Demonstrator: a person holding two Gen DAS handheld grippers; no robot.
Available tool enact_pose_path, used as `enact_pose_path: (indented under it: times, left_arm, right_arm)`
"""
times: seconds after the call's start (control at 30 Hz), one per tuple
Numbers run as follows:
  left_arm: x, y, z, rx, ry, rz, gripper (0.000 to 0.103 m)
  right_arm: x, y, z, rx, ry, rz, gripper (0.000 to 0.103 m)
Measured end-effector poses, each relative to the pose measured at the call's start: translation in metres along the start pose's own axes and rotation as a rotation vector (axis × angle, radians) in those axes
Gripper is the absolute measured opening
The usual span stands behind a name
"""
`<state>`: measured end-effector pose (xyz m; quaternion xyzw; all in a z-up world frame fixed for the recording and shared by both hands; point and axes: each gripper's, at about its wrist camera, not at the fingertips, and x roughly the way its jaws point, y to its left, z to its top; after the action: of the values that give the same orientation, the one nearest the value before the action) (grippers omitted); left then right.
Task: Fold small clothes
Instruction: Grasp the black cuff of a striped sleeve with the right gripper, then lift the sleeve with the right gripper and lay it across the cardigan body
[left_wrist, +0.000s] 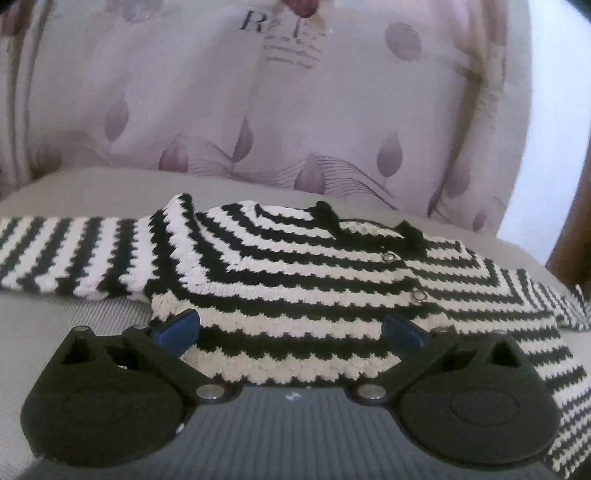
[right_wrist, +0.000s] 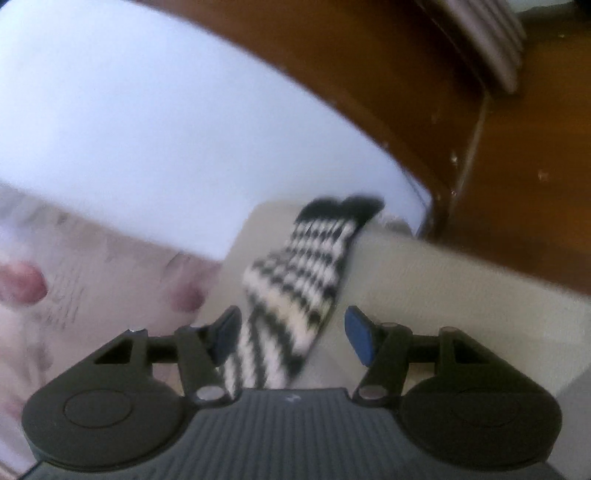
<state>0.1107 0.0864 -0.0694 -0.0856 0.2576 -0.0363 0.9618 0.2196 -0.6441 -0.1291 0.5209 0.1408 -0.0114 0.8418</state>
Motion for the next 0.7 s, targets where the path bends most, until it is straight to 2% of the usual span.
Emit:
enact_pose_path:
  times: [0.2, 0.33, 0.37, 0.47, 0.5, 0.6, 0.7]
  left_arm:
    - [0.008, 0.013, 0.001, -0.111, 0.052, 0.003, 0.103]
    - [0.008, 0.017, 0.000, -0.148, 0.044, -0.003, 0.103]
    - [0.008, 0.017, 0.001, -0.146, 0.045, -0.001, 0.103]
    - [0.008, 0.015, 0.001, -0.137, 0.049, 0.006, 0.103]
    - [0.008, 0.015, 0.001, -0.137, 0.049, 0.007, 0.103]
    - [0.007, 0.016, 0.001, -0.145, 0.047, 0.004, 0.103]
    - [0.006, 0.017, 0.000, -0.157, 0.044, 0.002, 0.103]
  right_arm:
    - [0.040, 0.006, 0.021, -0.054, -0.001, -0.015, 0.060]
    - [0.057, 0.012, 0.023, -0.107, -0.023, -0.016, 0.057]
    - [0.060, 0.015, 0.022, -0.126, -0.029, -0.029, 0.052]
    - [0.071, 0.017, 0.022, -0.132, -0.006, -0.089, 0.014]
    - [0.074, 0.014, 0.024, -0.122, -0.003, -0.103, 0.009]
    - [0.072, 0.011, 0.024, -0.109, -0.008, -0.108, 0.009]
    - [0.055, 0.004, 0.023, -0.047, -0.073, -0.066, 0.009]
